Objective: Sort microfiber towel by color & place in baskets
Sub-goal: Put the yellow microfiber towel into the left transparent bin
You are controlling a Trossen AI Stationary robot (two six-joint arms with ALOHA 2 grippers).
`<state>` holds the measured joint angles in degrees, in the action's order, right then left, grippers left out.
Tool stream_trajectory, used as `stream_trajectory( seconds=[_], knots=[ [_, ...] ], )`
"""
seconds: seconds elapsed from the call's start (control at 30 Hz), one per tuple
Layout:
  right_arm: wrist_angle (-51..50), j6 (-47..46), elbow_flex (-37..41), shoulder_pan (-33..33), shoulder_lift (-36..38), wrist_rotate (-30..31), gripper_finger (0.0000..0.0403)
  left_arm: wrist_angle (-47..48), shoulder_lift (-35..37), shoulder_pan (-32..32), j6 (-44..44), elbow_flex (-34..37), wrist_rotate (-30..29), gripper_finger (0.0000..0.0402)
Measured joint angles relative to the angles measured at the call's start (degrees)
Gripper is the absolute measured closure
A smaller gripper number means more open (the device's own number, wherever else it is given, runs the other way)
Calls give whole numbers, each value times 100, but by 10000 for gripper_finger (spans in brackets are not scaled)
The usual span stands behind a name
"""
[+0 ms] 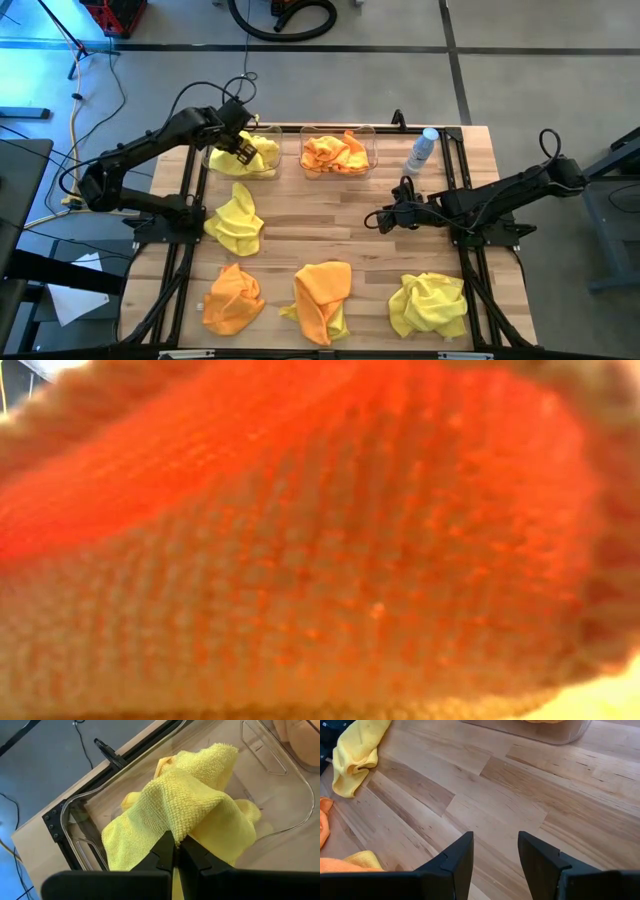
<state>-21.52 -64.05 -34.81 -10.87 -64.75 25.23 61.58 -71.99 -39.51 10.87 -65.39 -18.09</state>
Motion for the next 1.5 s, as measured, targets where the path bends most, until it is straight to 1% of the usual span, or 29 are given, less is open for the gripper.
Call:
stream_trajectory(
  seconds=[0.2,0.3,0.47,0.63,0.8,0.97,1.2,1.5],
  knots=[
    [-2,80,0,0,0,-15,254,-112,-44,0,32,-2,11,401],
    [-2,109,0,0,0,-13,254,-250,-168,-31,166,-2,195,390],
    [-2,144,0,0,0,48,254,-264,-702,-35,401,-2,299,348],
    [-4,128,0,0,-2,170,254,-261,-1404,-35,403,-2,480,300],
    [-4,109,0,1,-2,171,254,-262,-1842,-17,404,-2,605,273],
    [-4,109,0,0,-2,163,254,-277,-1945,-17,676,-2,601,264],
    [-4,265,0,0,-2,72,254,-364,-1945,-24,1002,-2,530,263],
    [-4,399,0,0,-2,74,254,-474,-1945,-42,1008,-2,511,263]
  ],
)
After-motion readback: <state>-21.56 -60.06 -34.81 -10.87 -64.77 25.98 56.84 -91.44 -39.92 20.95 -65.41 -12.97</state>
